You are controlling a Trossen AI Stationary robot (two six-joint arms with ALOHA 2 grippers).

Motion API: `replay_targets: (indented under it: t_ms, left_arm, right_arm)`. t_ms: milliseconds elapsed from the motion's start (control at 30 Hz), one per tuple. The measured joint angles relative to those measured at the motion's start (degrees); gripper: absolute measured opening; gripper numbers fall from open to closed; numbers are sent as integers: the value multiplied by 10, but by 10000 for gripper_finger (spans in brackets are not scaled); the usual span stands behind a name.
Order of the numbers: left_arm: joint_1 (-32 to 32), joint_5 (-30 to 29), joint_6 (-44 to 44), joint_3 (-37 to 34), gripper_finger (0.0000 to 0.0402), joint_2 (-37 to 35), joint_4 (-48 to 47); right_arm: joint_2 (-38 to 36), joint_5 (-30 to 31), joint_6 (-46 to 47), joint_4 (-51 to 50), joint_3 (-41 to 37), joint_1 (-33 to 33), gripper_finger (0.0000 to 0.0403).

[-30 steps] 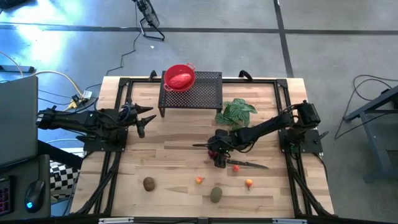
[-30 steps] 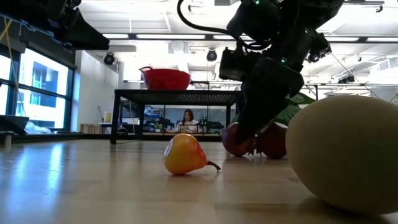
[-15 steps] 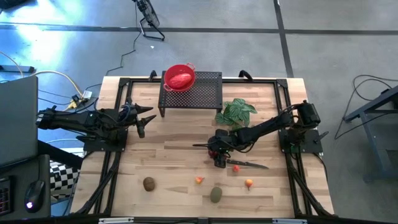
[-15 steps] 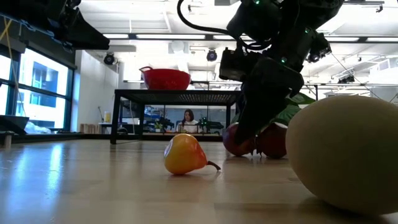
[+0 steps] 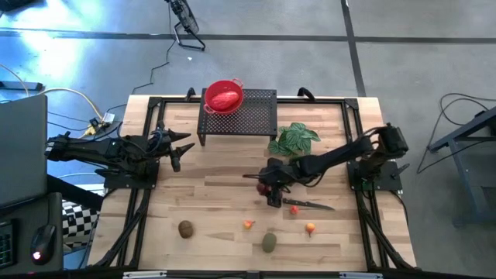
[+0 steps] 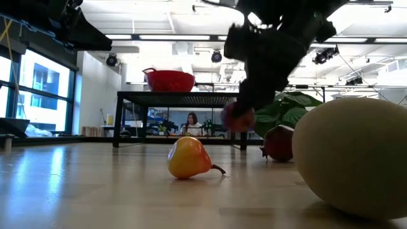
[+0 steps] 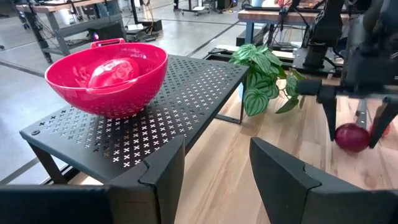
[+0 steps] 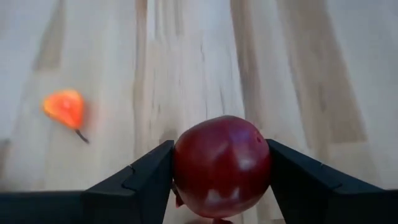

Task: Pick & Place Fruit
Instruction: Put the left red pomegranate in the red strainer bowl on the shelf

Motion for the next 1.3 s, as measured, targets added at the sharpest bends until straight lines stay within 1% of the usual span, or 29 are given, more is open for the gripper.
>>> replay_targets:
  t_ms: [100, 233, 400, 533, 600, 667, 867, 1000, 1167, 1300]
  left_arm:
    - [0, 0, 0, 0, 175, 0, 0]
    - [0, 0, 0, 0, 175, 0, 0]
    - [0, 0, 0, 0, 175, 0, 0]
    - [0, 0, 0, 0, 175, 0, 0]
    - [0, 0, 0, 0, 175, 0, 0]
    - [0, 0, 0, 0, 175, 0, 0]
    - [0, 0, 0, 0, 175, 0, 0]
    - [0, 0, 0, 0, 175, 0, 0]
    - [0, 0, 0, 0, 175, 0, 0]
    - [0, 0, 0, 0, 175, 0, -1]
  right_arm:
    - [-30, 2, -4, 6, 0, -8, 229]
    - [-70, 34, -19, 34, 0, -21, 229]
    - [-113, 79, -61, 107, 0, -48, 229]
    - [-130, 80, -94, 180, 0, -73, 229]
    - [-130, 79, -107, 214, 1, -85, 229]
    - [-130, 79, -117, 222, 6, -97, 229]
    - [-125, 103, -148, 217, 56, -127, 229]
    - [-125, 100, -173, 211, 94, -154, 229]
    - [-98, 65, -175, 193, 144, -196, 229]
    - [-37, 27, -170, 185, 197, -221, 229]
